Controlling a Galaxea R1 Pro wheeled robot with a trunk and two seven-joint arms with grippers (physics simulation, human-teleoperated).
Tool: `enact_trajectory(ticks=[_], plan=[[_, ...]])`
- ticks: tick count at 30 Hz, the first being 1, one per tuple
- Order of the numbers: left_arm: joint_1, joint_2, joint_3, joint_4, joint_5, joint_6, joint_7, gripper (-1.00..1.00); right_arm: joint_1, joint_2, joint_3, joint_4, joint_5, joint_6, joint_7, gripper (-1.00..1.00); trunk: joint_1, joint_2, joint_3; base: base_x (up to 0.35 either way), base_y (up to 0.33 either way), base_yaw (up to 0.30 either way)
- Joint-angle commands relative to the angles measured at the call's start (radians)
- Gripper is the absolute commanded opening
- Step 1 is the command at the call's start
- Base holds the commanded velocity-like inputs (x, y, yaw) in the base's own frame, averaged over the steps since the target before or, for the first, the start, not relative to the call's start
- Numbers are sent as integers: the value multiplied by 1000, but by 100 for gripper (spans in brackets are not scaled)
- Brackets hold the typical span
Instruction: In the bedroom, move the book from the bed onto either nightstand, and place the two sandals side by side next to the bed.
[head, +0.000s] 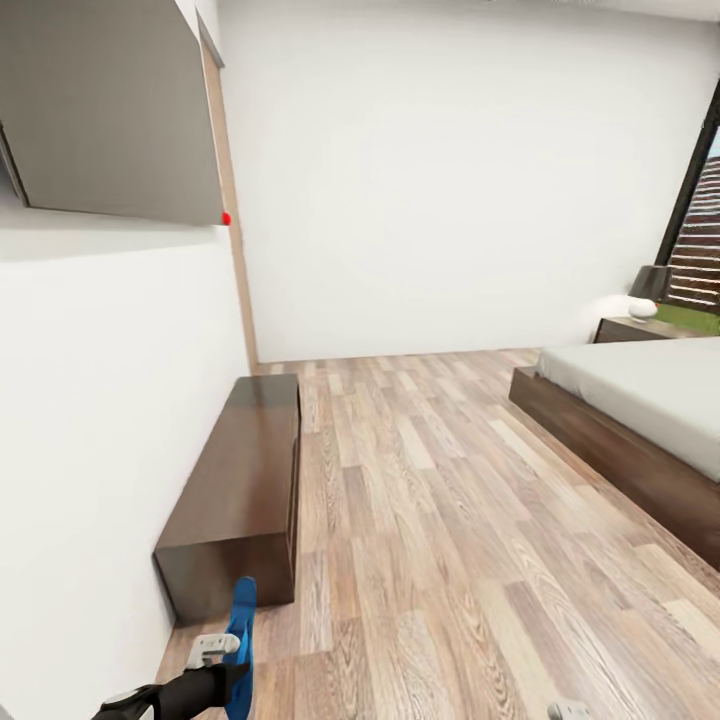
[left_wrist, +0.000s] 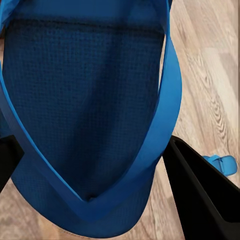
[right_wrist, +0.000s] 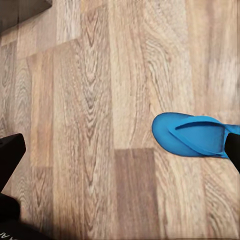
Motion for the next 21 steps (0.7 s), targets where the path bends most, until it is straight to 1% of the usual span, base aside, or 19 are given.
enact_trajectory(ticks=[1, 6, 10, 17, 21], plan=[[-1, 0, 1, 1, 2, -1, -4, -100, 0, 1, -8, -1, 2, 10, 6, 100, 0, 0, -1, 0, 0, -57], [-1, 1, 1, 1, 2, -1, -4, -100, 0, 1, -8, -2, 2, 10, 7, 100, 0, 0, -1, 15, 0, -21], [-1, 1, 1, 1, 2, -1, -4, -100, 0, 1, -8, -1, 3, 10, 7, 100, 0, 0, -1, 168, 0, -3], [-1, -1, 1, 1, 2, 1, -5, -100, 0, 1, -9, -1, -3, 11, 10, 100, 0, 0, -1, 8, 0, 0], [-1, -1, 1, 1, 2, 1, -5, -100, -1, 0, -11, -4, -4, 25, 13, 100, 0, 0, -1, 0, 0, 0]])
